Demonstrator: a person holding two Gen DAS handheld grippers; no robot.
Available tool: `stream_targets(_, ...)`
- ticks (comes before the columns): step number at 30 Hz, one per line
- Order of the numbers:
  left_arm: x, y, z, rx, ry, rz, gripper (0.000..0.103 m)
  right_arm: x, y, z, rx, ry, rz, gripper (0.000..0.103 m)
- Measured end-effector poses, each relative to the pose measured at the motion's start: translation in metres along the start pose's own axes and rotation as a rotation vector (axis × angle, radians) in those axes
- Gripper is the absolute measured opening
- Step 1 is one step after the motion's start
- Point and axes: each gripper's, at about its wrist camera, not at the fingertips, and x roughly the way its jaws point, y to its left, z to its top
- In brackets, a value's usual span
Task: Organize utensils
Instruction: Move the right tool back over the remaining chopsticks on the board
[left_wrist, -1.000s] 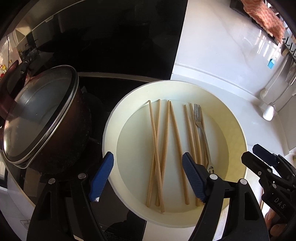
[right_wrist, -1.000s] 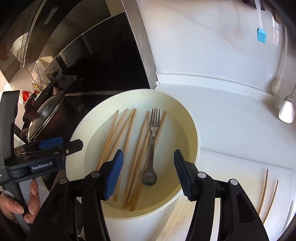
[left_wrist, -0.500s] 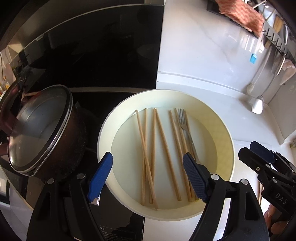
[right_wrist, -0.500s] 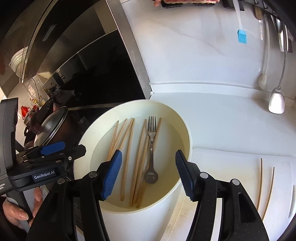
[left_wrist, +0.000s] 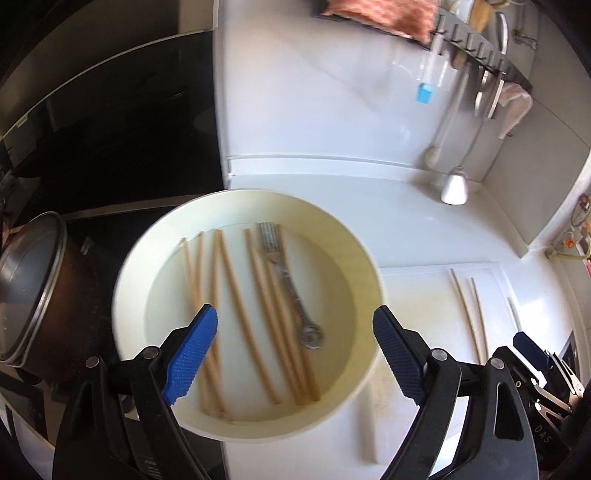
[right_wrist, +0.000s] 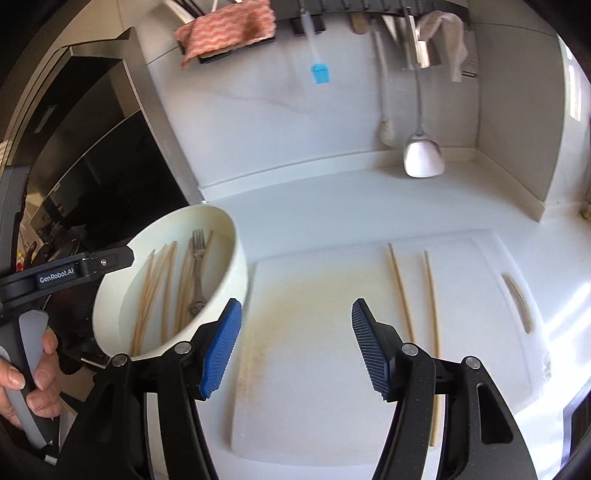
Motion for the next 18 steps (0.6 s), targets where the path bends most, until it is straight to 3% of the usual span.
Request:
stream_targets(4,-0.004,-0.038,-0.009,0.015,-0.008,-0.017,0.087,-0.016,-0.044,-0.012,0.036,-0.009,-0.066,0.06)
stream_targets(8,-0.007,-0.077,-0.021,-0.001,-0.001,-0.038,0.09,-0.03,-0.09,-0.024,0.06,-0.003,-0.08,0.06)
stream_targets(13,-0.011,-0.124,-0.046,-0.054,0.013,0.004,0.092,-0.04,-0.148,-0.038,0.056,0.036,-0.052,0.061)
stream_targets(18,-0.014,-0.154,-0.071,-0.107,0.029,0.054,0.094,-0.041,-0.181,-0.045,0.005,0.063,-0.026,0.061)
